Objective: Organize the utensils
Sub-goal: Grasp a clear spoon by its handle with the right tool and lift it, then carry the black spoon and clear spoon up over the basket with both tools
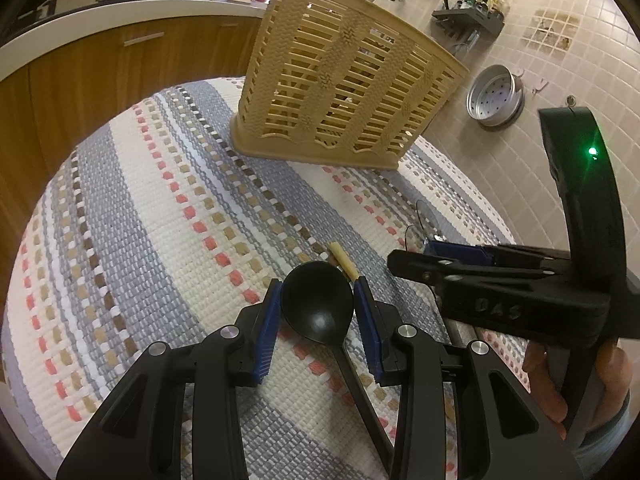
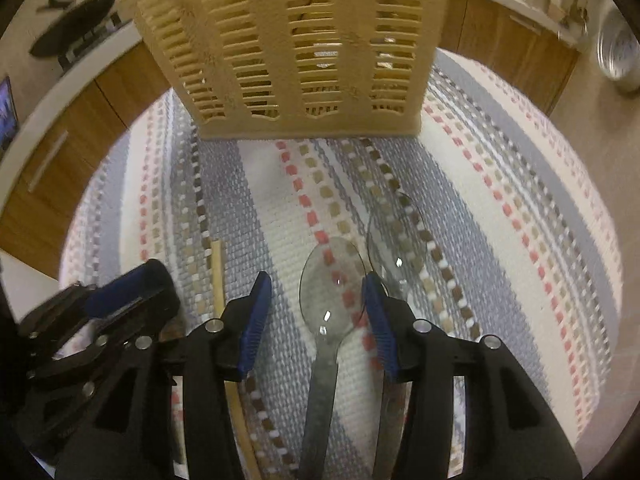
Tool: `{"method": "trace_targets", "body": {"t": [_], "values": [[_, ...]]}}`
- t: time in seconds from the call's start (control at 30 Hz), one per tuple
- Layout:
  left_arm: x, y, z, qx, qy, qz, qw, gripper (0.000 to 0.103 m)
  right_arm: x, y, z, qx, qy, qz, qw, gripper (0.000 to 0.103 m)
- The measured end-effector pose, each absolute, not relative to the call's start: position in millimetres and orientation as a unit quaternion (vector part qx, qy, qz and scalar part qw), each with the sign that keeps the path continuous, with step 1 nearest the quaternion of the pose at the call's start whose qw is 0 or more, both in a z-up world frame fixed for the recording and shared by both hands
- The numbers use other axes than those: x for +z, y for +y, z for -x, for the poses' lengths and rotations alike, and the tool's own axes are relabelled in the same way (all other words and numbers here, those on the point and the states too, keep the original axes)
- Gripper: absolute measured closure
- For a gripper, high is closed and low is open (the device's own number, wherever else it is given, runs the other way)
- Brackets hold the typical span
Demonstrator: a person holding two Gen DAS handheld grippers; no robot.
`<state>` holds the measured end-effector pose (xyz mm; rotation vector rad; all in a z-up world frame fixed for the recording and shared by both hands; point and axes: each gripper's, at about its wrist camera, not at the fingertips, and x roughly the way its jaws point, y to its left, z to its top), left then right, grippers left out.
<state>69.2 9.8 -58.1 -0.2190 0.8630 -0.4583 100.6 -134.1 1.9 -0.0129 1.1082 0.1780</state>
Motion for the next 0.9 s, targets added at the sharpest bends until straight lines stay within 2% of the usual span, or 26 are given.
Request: {"method": "trace_targets", "body": {"t": [0.07,0.17,0.33,0.9], "values": [[-58,10,-70,-0.213,0.413,0.102,0.88,0.069,3,-127,-100,0.076,0.518,0.03,0.851,0.074],[-56,10,-70,-0.209,0.409,0.101,0.882,0.069,4,-130,-100,0.084,0.515,0.018,0.853,0.074],[-36,9,-64,-0.195,0.369,0.074,0.906,0.069,28,-143,-81,0.097,0.462,0.01,0.881,0.074],[102,-21,-74,-0.199,0.188,-0.01,0.962,0.069,183,-194,-60,0.092,0.189,-0.057,0.976,0.074]]}}
